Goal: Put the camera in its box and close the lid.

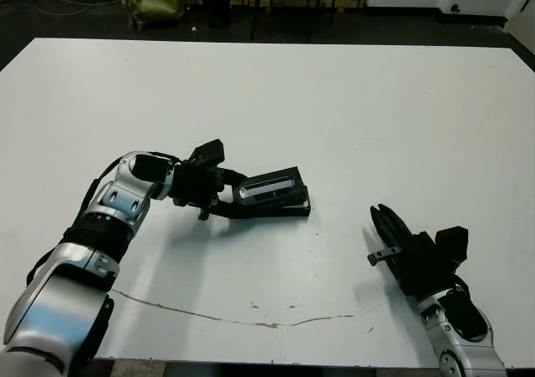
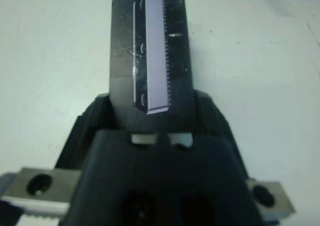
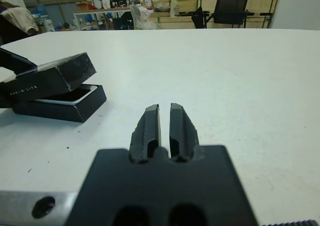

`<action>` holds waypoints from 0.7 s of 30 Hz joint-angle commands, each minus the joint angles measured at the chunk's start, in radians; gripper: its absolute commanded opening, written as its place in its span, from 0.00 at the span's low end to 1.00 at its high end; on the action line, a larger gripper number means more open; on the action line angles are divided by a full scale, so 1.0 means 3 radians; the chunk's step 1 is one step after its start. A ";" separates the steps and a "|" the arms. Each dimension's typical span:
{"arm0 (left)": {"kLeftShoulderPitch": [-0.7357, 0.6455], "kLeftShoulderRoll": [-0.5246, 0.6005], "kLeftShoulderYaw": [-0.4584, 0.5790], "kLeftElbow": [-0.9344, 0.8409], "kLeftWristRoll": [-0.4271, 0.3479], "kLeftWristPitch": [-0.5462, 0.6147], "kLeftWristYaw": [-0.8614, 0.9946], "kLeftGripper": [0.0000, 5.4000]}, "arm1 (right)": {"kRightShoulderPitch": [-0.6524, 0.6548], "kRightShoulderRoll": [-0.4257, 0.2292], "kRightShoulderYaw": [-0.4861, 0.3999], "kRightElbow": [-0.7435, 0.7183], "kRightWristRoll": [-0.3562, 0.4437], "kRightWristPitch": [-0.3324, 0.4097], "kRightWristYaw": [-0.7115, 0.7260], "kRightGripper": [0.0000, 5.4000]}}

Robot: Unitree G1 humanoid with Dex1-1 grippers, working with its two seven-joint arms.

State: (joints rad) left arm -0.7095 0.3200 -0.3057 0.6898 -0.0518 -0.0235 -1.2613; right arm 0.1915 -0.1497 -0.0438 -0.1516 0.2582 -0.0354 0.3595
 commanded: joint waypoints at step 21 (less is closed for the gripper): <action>-0.0332 -0.0113 -0.0351 0.0397 0.0390 -0.0108 -0.0281 0.44 | 0.0026 -0.0021 -0.0010 0.0083 -0.0011 -0.0053 0.0017 0.00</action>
State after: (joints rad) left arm -0.8193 0.3009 -0.3864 0.7843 0.0388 -0.0483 -1.3294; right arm 0.1951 -0.1495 -0.0410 -0.1442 0.2534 -0.0489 0.3557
